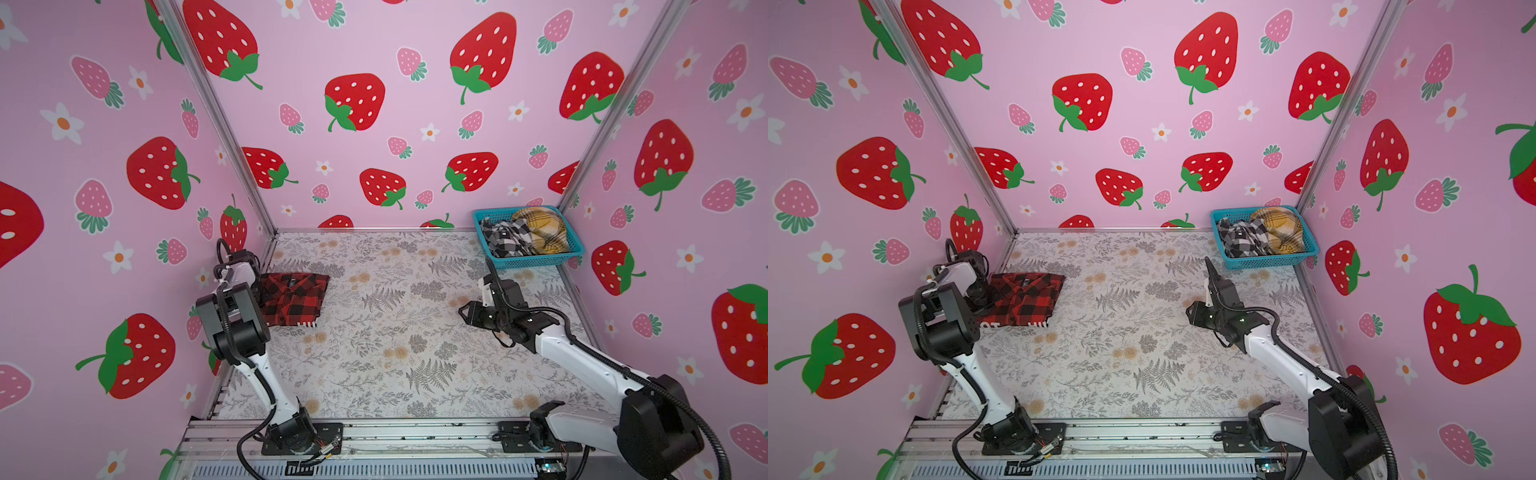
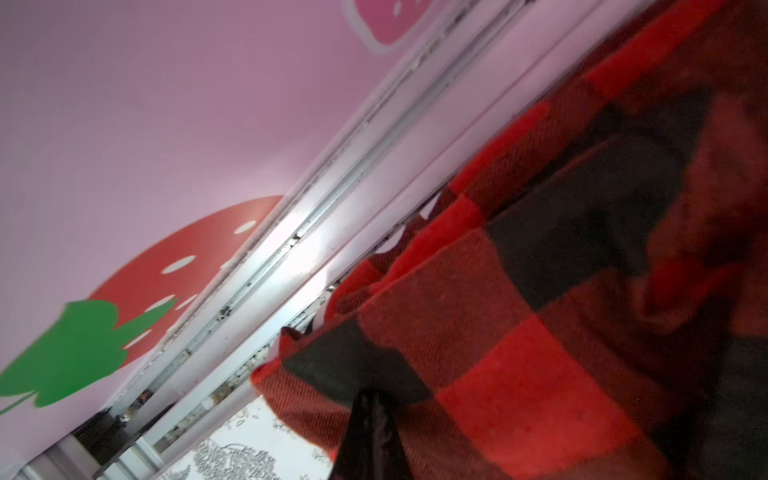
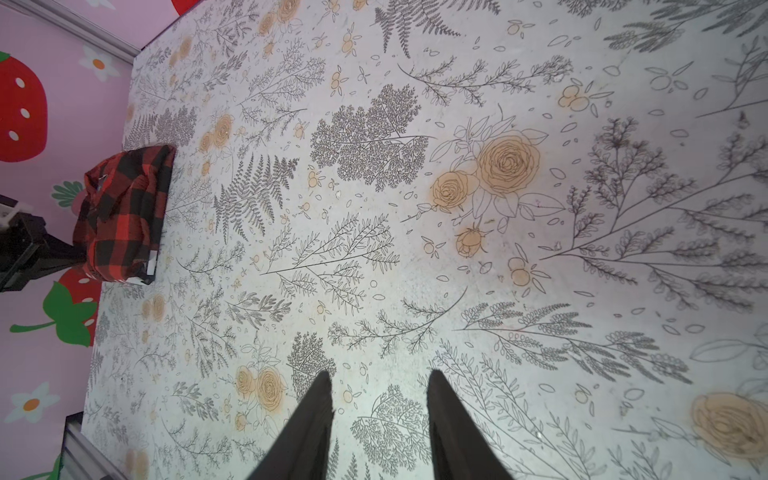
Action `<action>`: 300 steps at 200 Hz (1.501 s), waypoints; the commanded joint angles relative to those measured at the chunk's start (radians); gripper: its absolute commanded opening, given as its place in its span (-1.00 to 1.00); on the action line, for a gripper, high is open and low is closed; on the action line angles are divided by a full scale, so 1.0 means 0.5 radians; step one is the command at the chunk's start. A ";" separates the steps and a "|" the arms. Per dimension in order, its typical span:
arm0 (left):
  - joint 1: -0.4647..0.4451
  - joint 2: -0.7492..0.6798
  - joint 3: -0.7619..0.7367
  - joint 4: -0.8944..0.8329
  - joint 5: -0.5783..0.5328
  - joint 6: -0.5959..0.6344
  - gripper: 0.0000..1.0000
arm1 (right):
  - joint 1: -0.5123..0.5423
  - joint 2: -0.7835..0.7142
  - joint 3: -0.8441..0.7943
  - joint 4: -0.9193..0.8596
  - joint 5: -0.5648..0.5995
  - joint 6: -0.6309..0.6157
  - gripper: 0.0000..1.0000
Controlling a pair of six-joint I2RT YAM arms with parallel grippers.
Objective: Fold and stack the long sleeve shirts
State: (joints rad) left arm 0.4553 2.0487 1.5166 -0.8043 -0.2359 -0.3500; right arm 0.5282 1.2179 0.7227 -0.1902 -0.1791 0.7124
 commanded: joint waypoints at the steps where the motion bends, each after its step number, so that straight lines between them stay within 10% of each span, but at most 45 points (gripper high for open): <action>1: -0.009 0.047 0.003 0.002 0.206 -0.047 -0.87 | 0.008 -0.009 0.026 -0.040 0.039 0.038 -0.21; 54: -0.028 -0.249 -0.091 0.003 0.359 -0.127 -0.24 | 0.005 -0.062 0.140 -0.107 0.166 0.012 -0.18; 115: -0.254 -1.085 -0.393 0.102 0.462 -0.152 0.03 | -0.001 -0.405 0.318 -0.170 0.735 -0.056 0.02; 166: -0.643 -1.826 -1.055 0.880 0.366 -0.069 0.10 | -0.007 -0.731 0.029 0.246 1.299 -0.331 0.99; 180: -0.645 -1.929 -1.348 1.251 0.239 -0.047 0.69 | -0.007 -0.753 -0.166 0.369 1.519 -0.415 0.99; 187: -0.648 -1.947 -1.483 1.409 0.170 -0.026 1.00 | -0.007 -0.769 -0.250 0.447 1.633 -0.466 0.99; 222: -0.650 -1.858 -1.757 1.707 0.093 0.132 0.98 | -0.085 -0.663 -0.583 0.846 2.086 -0.634 0.99; 300: -0.653 -1.329 -2.029 2.522 0.466 0.364 0.99 | -0.500 -0.039 -1.000 1.879 2.032 -0.916 0.99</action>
State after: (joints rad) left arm 0.1307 1.3151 0.4767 0.2920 -0.1223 -0.2390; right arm 0.3344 1.1477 0.2588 0.4835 0.8623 0.3325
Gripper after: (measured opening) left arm 0.992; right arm 0.994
